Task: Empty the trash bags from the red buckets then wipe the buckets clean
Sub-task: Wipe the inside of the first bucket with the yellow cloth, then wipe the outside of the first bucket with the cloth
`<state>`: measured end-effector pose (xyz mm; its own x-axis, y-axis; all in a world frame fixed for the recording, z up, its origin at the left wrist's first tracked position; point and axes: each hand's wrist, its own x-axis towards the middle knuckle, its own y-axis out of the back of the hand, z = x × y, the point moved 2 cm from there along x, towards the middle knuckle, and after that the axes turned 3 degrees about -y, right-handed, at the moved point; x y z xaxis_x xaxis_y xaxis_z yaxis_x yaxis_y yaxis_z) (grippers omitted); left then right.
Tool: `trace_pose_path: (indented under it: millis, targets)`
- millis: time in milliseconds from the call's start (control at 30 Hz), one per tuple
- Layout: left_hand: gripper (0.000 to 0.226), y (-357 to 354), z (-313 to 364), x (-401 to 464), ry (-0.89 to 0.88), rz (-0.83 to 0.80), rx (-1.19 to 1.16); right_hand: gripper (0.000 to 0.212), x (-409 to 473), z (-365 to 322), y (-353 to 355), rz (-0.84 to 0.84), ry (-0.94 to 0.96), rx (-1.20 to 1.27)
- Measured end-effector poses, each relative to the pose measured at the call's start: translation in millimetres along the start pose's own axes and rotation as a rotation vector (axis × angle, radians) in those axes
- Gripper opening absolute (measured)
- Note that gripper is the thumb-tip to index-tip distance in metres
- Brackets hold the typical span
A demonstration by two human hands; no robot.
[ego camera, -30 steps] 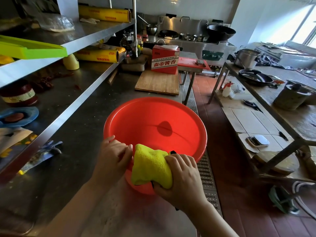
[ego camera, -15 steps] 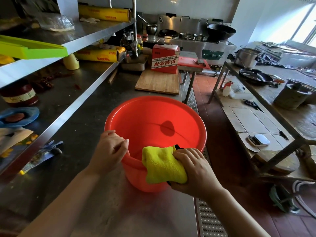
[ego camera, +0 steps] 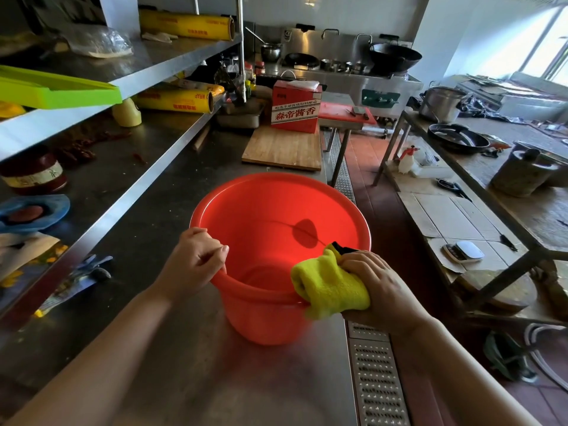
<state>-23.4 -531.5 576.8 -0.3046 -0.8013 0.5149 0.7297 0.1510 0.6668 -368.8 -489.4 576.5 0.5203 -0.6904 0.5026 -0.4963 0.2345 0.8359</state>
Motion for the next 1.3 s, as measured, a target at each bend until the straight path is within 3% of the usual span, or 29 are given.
trace_pose_path:
  millis: [500, 800, 1100, 1300]
  targets:
    - [0.049, -0.5, 0.9, 0.1, -0.003, 0.011, 0.002, 0.074, -20.0, 3.9, -9.1, 0.241, -0.208, 0.156]
    - [0.047, 9.1, 20.8, 3.5, -0.006, -0.172, 0.278, 0.062, -58.5, -34.2, -27.9, 0.567, -0.717, 0.506]
    - [0.032, -10.6, 65.0, 14.0, 0.109, -0.432, 0.183, 0.038, -69.6, -44.2, -37.3, 0.608, -0.974, 0.662]
    - [0.028, -31.5, 103.0, 23.4, 0.089, -0.535, 0.099, 0.039, -86.0, -44.1, -55.0, 0.611, -1.104, 0.836]
